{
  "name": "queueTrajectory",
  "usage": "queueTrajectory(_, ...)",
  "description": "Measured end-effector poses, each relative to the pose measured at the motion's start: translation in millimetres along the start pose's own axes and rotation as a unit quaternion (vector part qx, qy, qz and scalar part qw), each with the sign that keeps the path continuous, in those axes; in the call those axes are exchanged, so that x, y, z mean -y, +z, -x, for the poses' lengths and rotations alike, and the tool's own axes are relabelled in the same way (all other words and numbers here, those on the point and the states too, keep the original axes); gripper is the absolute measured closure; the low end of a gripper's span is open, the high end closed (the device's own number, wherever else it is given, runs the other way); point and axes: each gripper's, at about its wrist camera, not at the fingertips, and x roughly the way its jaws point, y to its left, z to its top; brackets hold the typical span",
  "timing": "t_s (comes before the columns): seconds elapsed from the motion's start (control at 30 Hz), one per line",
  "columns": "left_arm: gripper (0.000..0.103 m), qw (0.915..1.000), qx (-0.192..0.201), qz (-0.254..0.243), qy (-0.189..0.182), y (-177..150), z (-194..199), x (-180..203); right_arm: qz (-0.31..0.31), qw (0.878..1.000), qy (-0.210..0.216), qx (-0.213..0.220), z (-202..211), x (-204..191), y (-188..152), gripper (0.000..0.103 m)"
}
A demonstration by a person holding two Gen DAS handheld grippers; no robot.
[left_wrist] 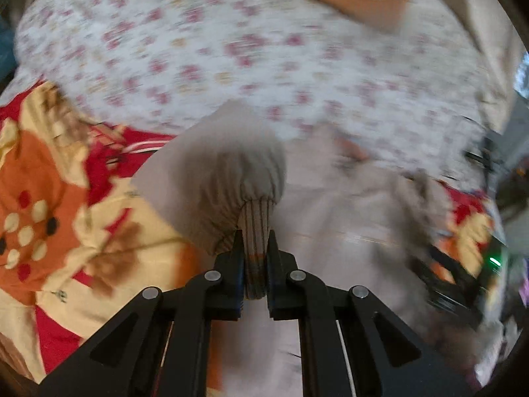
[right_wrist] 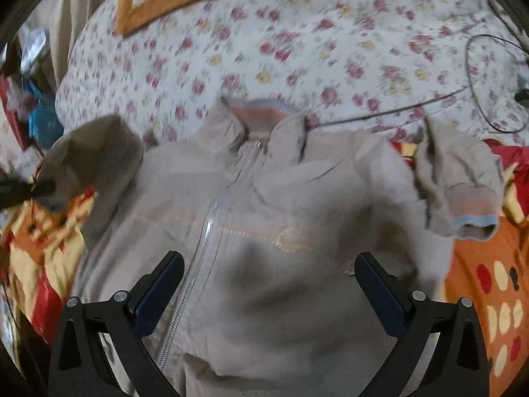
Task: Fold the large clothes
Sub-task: 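Fold the held sleeve across the jacket front with the left gripper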
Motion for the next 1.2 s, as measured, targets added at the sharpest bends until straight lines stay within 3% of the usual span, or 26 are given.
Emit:
queueTrajectory(0.13,0.095,0.9962,-0.017,-0.026,-0.082,-1,3,64,-0.031,0.999,-0.004,0.012,12,19,6,0.000)
queueTrajectory(0.4,0.094,0.9840,-0.041,-0.034,-0.170,-3,-60,153,-0.077,0.996,-0.026,0.035,28,59,15,0.000)
queueTrajectory(0.43,0.092,0.9834,-0.039,-0.040,-0.173,-5,-69,162,-0.090,0.995,-0.033,0.038,29,67,17,0.000)
queueTrajectory(0.5,0.075,0.9823,-0.043,-0.038,-0.178,-8,-81,170,-0.107,0.993,-0.037,0.039,30,78,17,0.000)
queueTrajectory(0.53,0.055,0.9814,-0.047,-0.032,-0.183,-9,-86,170,-0.114,0.992,-0.039,0.037,29,83,17,0.000)
queueTrajectory(0.57,0.048,0.9810,-0.048,-0.024,-0.186,-11,-88,168,-0.121,0.991,-0.039,0.035,28,87,17,0.000)
queueTrajectory(0.67,0.046,0.9804,-0.042,-0.027,-0.191,-17,-77,152,-0.129,0.991,-0.031,0.036,29,90,15,0.000)
queueTrajectory(0.77,0.038,0.9873,-0.017,-0.030,-0.155,-27,-58,121,-0.111,0.993,-0.018,0.035,27,82,16,0.000)
queueTrajectory(0.83,0.034,0.9943,0.011,-0.023,-0.104,-39,-44,89,-0.098,0.995,-0.016,0.028,25,75,15,0.000)
queueTrajectory(0.9,0.034,0.9994,0.028,-0.012,-0.015,-53,-38,54,-0.092,0.996,-0.007,0.017,20,70,13,0.000)
queueTrajectory(0.97,0.034,0.9970,0.022,-0.001,0.074,-67,-46,21,-0.088,0.996,0.012,-0.003,10,63,9,0.000)
queueTrajectory(1.03,0.034,0.9923,0.008,0.011,0.123,-77,-58,-2,-0.069,0.997,0.014,-0.021,-2,51,6,0.000)
queueTrajectory(1.2,0.034,0.9859,-0.011,0.069,0.152,-88,-95,-47,0.009,0.999,-0.017,-0.042,-41,21,-5,0.001)
